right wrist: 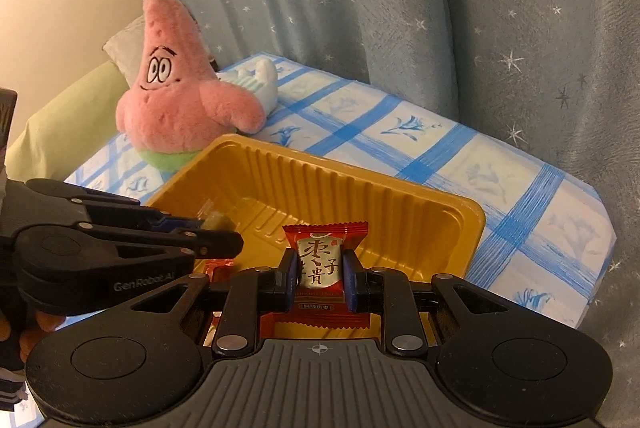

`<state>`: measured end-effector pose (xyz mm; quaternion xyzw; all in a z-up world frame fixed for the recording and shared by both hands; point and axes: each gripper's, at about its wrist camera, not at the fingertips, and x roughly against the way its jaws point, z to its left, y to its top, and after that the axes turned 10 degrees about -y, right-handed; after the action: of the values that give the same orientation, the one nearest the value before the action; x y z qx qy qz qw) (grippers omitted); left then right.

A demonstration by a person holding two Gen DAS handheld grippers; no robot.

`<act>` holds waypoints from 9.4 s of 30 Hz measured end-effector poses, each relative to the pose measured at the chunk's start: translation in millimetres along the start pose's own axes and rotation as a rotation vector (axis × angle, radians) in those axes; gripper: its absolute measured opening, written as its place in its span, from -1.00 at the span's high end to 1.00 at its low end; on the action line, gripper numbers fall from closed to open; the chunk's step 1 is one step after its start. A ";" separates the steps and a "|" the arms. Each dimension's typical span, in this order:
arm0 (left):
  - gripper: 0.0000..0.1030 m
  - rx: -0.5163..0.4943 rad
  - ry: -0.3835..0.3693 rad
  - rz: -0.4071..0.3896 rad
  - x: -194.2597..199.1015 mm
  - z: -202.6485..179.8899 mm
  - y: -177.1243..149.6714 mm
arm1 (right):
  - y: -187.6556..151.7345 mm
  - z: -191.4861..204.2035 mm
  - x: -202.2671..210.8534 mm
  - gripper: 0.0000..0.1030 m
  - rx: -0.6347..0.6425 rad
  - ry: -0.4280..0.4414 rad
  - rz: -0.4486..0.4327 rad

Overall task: Organize snacks
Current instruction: 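Carry both candies over the orange tray and lower them inside, then open both tools to drop the candies into the orange tray, then move both open tools back toward the snack pile, then grasp a small red candy with the left tool while the right tool grasps a green-wrapped candy, then carry both candies over the orange tray and lower them inside, then open both tools to drop the candies into the tray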

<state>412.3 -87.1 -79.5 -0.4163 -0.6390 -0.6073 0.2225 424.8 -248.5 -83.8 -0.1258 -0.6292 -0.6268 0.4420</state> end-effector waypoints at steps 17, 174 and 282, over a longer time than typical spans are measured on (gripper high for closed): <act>0.71 0.044 0.006 0.011 -3.1 17.7 -1.8 | 3.2 -4.1 -9.6 0.53 -0.023 0.005 0.019; 0.70 0.213 0.179 -0.008 168.2 -5.7 -249.7 | -149.5 84.7 69.0 0.01 0.514 0.107 0.026; 0.69 -0.037 0.052 -0.103 16.6 40.5 6.8 | 21.4 24.0 -8.9 0.61 -0.068 0.087 -0.003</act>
<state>417.6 -44.3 -69.0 -0.3708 -0.6422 -0.6405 0.1997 435.7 -219.5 -71.4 -0.1123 -0.5881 -0.6533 0.4634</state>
